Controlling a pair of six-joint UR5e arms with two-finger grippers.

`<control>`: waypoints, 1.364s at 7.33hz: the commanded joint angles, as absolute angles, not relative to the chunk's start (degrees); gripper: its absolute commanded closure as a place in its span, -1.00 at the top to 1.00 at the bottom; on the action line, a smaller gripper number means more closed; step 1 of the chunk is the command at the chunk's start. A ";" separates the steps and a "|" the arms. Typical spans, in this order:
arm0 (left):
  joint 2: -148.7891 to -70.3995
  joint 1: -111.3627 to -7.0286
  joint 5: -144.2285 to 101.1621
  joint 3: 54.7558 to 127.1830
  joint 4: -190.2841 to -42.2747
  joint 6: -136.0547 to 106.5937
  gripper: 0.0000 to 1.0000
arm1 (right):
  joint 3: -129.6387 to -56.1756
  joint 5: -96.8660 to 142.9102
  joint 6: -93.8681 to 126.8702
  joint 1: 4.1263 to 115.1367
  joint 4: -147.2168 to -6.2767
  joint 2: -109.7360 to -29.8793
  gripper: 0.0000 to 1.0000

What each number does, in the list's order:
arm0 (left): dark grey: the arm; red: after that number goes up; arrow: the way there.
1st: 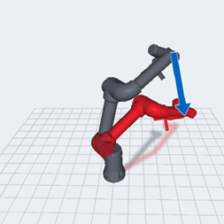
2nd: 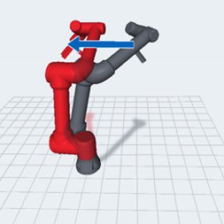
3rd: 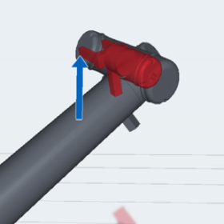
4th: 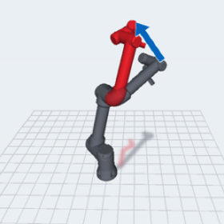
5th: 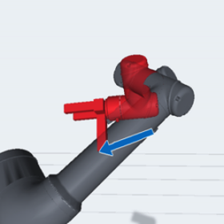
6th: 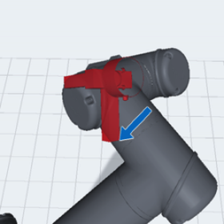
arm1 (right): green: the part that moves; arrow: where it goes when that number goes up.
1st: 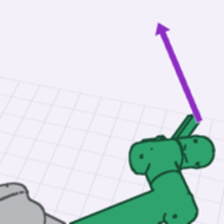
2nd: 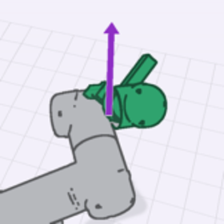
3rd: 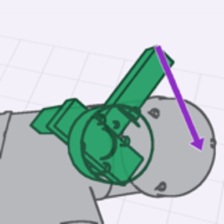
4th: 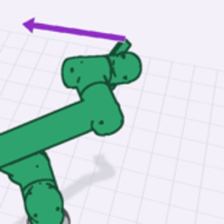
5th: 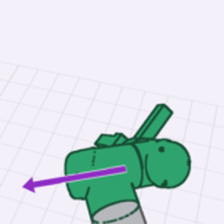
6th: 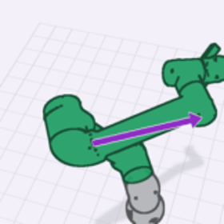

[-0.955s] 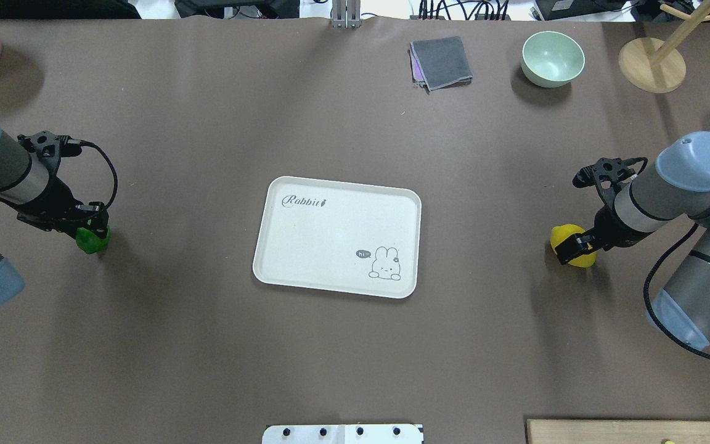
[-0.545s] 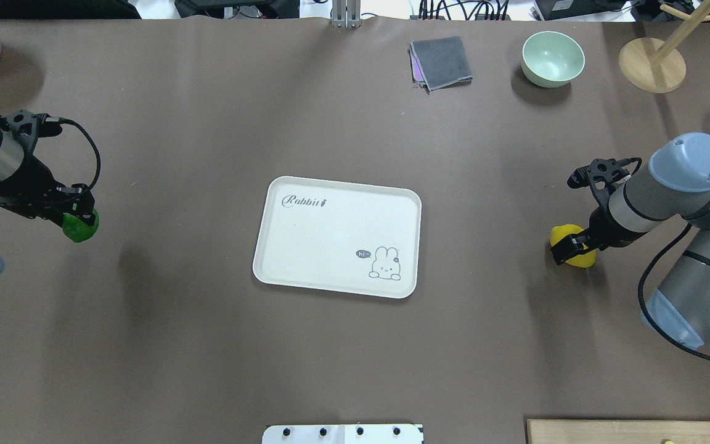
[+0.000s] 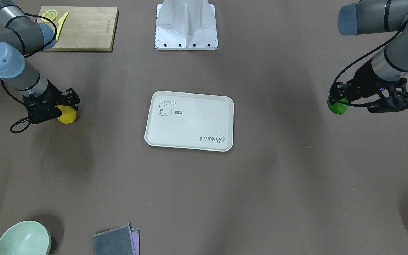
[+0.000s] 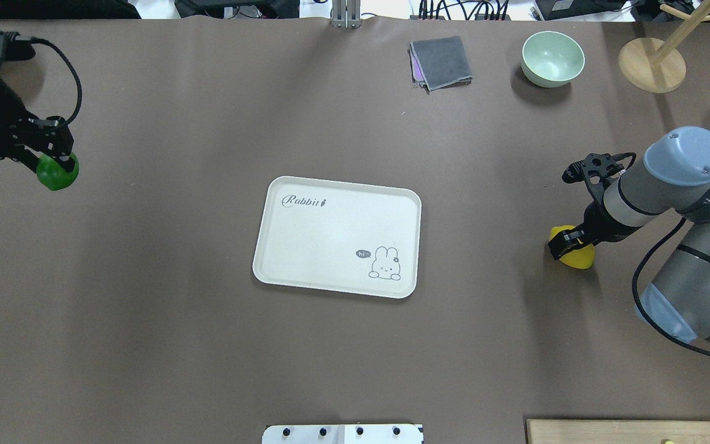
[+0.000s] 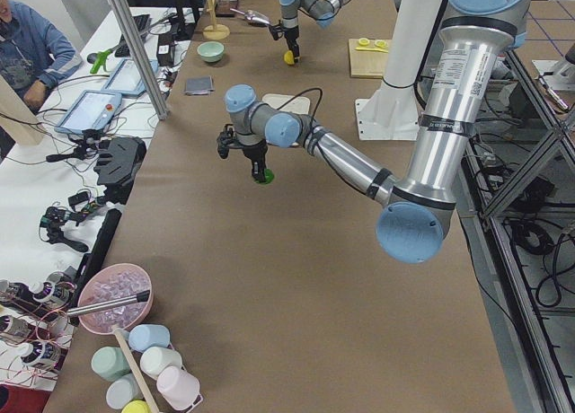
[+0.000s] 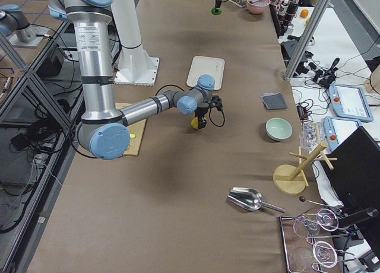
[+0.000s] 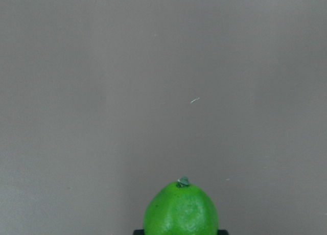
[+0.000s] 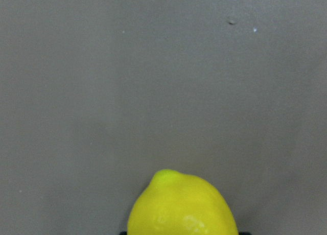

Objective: Place all lemons on tray

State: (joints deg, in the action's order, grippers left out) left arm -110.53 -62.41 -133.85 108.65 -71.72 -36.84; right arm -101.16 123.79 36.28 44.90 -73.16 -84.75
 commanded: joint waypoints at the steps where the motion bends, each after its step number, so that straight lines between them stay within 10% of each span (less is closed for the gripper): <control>1: -120.55 -62.23 -133.86 106.97 -63.12 -37.34 -1.00 | -101.86 126.98 36.21 48.93 -73.47 -84.81 -1.00; 10: -137.11 -40.36 -123.76 84.31 -84.44 -64.85 -1.00 | -85.53 126.83 60.53 45.01 -72.18 -56.17 -1.00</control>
State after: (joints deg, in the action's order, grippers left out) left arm -136.58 -42.26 -125.05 87.28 -81.08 -62.70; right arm -88.58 126.98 55.63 46.00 -75.83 -58.50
